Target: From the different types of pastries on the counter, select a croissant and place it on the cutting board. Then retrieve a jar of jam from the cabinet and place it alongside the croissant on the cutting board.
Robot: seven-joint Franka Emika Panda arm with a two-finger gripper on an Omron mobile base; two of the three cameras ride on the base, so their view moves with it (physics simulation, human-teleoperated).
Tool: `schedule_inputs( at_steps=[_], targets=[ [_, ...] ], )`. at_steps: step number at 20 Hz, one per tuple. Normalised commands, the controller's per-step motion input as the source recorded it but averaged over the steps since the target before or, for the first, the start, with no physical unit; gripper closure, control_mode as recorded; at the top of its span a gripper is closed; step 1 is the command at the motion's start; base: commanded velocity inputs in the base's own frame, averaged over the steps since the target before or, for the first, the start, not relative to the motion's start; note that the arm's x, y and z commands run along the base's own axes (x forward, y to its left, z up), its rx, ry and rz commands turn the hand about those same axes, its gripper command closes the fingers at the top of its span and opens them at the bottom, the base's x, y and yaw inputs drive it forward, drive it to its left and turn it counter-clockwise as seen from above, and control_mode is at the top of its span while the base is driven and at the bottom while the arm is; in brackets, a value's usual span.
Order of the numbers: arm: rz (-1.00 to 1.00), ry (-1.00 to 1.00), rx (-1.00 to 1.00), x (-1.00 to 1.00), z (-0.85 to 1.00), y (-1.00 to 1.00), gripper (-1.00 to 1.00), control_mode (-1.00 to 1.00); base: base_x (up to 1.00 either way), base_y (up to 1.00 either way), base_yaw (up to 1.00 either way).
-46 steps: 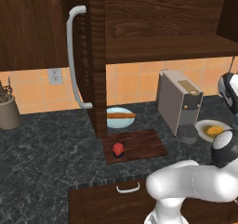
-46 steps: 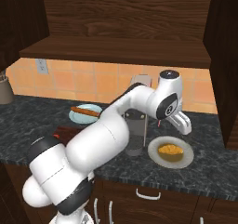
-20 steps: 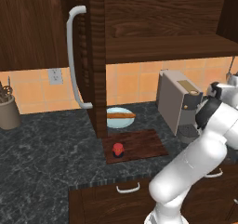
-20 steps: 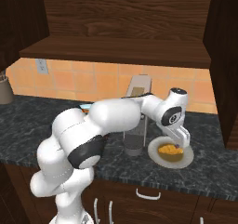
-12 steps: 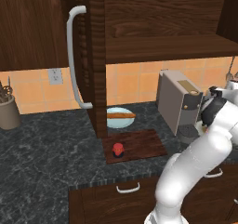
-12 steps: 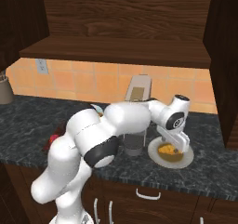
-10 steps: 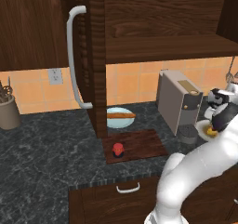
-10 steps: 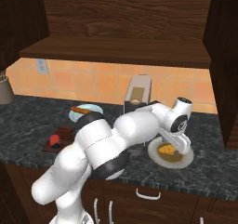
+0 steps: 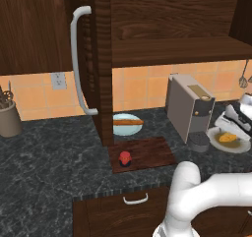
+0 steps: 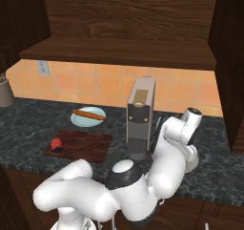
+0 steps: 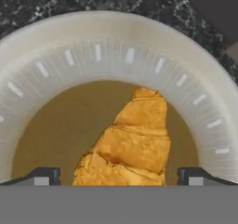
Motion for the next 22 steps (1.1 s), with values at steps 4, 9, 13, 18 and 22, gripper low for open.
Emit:
schedule_inputs(
  at_steps=[4, 9, 13, 18, 22],
  targets=[
    [0.00, 0.00, -0.08, 0.40, -0.40, 0.41, 1.00, -1.00, 0.00, 0.00, 0.00],
    [0.00, 0.11, 0.05, 0.11, -0.13, -0.06, 1.00, -1.00, 0.00, 0.00, 0.00],
    [0.00, 0.23, 0.19, 0.00, 0.21, -0.25, 1.00, -1.00, 0.00, 0.00, 0.00],
    [0.00, 0.04, 0.15, -0.08, 0.63, -0.11, 1.00, -1.00, 0.00, 0.00, 0.00],
    [0.00, 0.01, 0.18, -0.73, 0.39, -0.08, 1.00, -1.00, 0.00, 0.00, 0.00]
  ],
)
